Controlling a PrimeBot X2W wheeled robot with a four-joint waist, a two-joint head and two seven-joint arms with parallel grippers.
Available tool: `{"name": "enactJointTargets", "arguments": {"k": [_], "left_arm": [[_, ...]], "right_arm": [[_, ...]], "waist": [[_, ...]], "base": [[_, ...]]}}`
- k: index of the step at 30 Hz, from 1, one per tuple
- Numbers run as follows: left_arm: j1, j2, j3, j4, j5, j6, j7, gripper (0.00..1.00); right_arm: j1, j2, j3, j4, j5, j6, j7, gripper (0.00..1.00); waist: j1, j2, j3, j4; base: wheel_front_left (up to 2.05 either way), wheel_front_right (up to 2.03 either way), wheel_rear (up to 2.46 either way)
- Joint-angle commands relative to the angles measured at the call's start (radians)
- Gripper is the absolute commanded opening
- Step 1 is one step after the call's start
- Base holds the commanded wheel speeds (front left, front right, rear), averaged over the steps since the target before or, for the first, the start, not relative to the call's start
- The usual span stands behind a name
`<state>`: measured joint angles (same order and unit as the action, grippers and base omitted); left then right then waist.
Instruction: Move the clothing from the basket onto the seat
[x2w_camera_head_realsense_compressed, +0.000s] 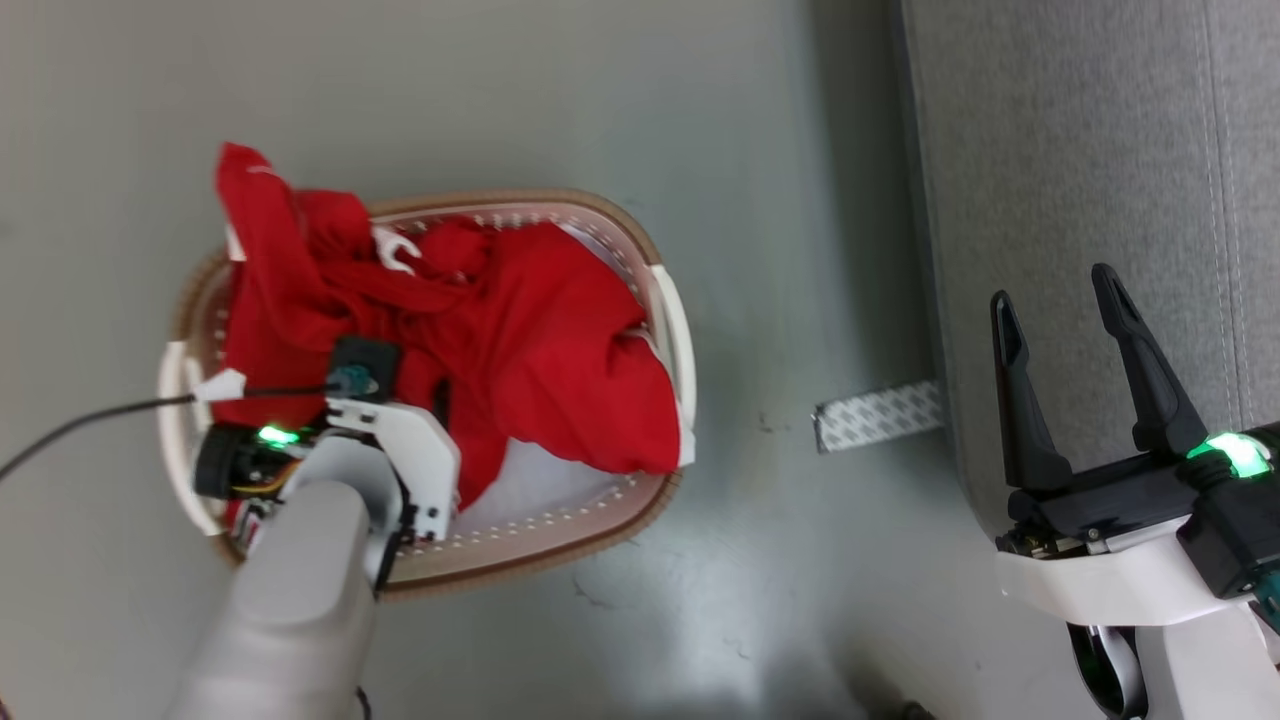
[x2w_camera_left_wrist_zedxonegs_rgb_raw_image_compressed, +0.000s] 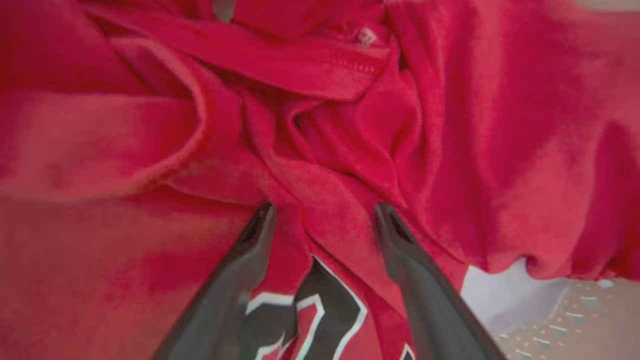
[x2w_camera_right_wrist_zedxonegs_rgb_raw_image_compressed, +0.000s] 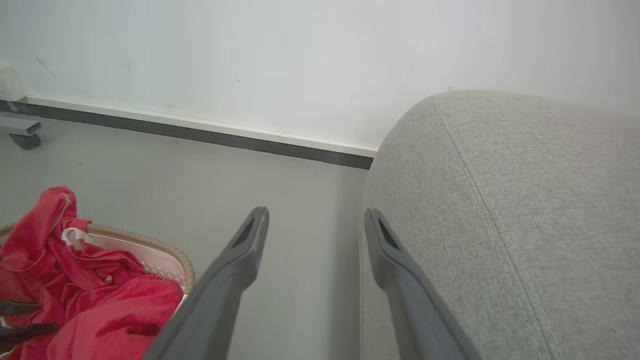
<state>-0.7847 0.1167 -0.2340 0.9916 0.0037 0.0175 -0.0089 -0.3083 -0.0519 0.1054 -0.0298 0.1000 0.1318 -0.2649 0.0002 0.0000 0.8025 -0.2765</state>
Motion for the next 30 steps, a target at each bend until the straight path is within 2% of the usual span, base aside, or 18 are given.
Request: {"name": "enactJointTargets", "arguments": {"k": [1,6,7,12,16,23,29,30], "left_arm": [[-0.015,0.014,0.006,0.017,0.000,0.008,0.003,1.00],[-0.041,0.009,-0.002,0.076,-0.014,-0.021,-0.012,1.00],[-0.047,0.005,-0.009,0.086,-0.012,-0.028,-0.020,0.02],[-0.056,-0.013,-0.028,0.119,-0.017,-0.041,-0.075,0.00],[-0.020,-0.036,-0.011,0.133,-0.067,-0.063,-0.160,0.00],[0.099,-0.063,-0.025,0.115,-0.137,-0.112,-0.238,0.00],[0.238,-0.066,-0.079,0.010,-0.231,-0.130,-0.251,0.00],[0.238,-0.066,-0.079,0.010,-0.231,-0.130,-0.251,0.00]], "right_arm": [[-0.016,0.002,0.003,-0.010,0.007,-0.002,0.001,1.00],[-0.004,0.002,0.007,-0.026,0.012,-0.002,0.001,1.00],[-0.001,0.002,0.007,-0.026,0.011,-0.002,0.001,1.00],[0.003,0.002,-0.009,-0.009,0.015,-0.002,0.001,1.00],[0.003,0.001,-0.021,0.014,0.014,-0.002,0.001,1.00],[0.051,0.001,-0.014,0.069,-0.001,-0.002,0.001,1.00],[0.121,0.000,-0.012,0.114,-0.023,-0.002,0.001,1.00],[0.121,0.000,-0.012,0.114,-0.023,-0.002,0.001,1.00]], "waist": [[-0.0002,0.0000,0.039,-0.034],[-0.0002,0.0000,0.062,-0.059],[-0.0002,0.0000,0.063,-0.061],[-0.0002,0.0000,0.032,-0.044],[-0.0002,0.0000,-0.048,-0.010],[-0.0002,0.0000,-0.279,0.082],[-0.0002,0.0000,-0.499,0.151],[-0.0002,0.0000,-0.499,0.151]], "base": [[0.00,0.00,0.00],[0.00,0.00,0.00],[0.00,0.00,0.00],[0.00,0.00,0.00],[0.00,0.00,0.00],[0.00,0.00,0.00],[0.00,0.00,0.00],[0.00,0.00,0.00]]}}
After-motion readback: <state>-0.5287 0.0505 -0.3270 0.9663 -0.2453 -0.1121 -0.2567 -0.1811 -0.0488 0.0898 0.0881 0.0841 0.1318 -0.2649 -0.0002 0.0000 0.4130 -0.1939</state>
